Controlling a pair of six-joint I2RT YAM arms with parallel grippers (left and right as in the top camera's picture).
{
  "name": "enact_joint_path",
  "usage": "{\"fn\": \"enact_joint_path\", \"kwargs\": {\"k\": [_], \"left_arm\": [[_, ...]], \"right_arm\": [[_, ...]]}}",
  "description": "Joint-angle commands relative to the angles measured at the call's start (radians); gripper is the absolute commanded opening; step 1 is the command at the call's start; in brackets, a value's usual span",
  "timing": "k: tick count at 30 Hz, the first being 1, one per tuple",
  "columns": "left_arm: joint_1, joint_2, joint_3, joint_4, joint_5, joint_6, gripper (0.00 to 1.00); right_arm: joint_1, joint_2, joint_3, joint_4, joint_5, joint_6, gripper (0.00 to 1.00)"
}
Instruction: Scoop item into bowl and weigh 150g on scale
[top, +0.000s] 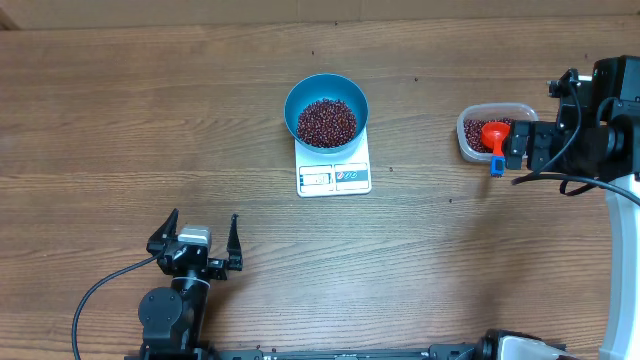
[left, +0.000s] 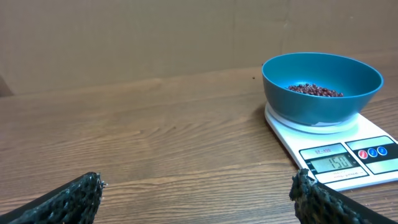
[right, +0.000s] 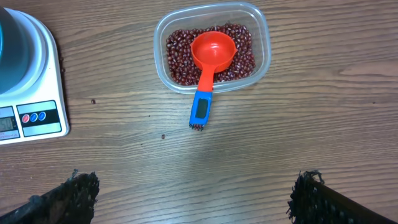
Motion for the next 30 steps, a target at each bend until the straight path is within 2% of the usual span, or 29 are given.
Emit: {"fn": "enact_joint_path", "kwargs": {"k": [1,4,7,9,13,16,30], "left_arm": [[0.003,-0.012,-0.006,0.005,0.011,-0.014,1.00],[0.003,-0.012,-0.014,0.057,0.010,-0.005,1.00],[0.003,-0.012,-0.055,0.217,0.011,-0.006,0.99],[-0.002,-0.012,-0.055,0.239,0.011,-0.006,1.00],[-0.008,-0.012,-0.055,0.215,0.013,-0.007,1.00],[-0.008,-0.012,-0.055,0.115,0.011,-0.006,1.00],[-0.008,-0.011,-0.055,0.114,0.007,-0.014,1.00]], "right_arm": [[0.004,0.000,0.021,0.003,-0.010,-0.001,1.00],[0.004,0.000,0.021,0.003,-0.010,-0.001,1.00],[0.004,0.000,0.021,0.003,-0.010,-0.001,1.00],[0.004,0.000,0.021,0.003,-0.010,-0.001,1.00],[0.004,0.000,0.021,0.003,-0.010,-0.001,1.00],[0.004,0.000,0.021,0.003,-0.010,-0.001,1.00],[0.004,0.000,0.021,0.003,-0.010,-0.001,1.00]]}}
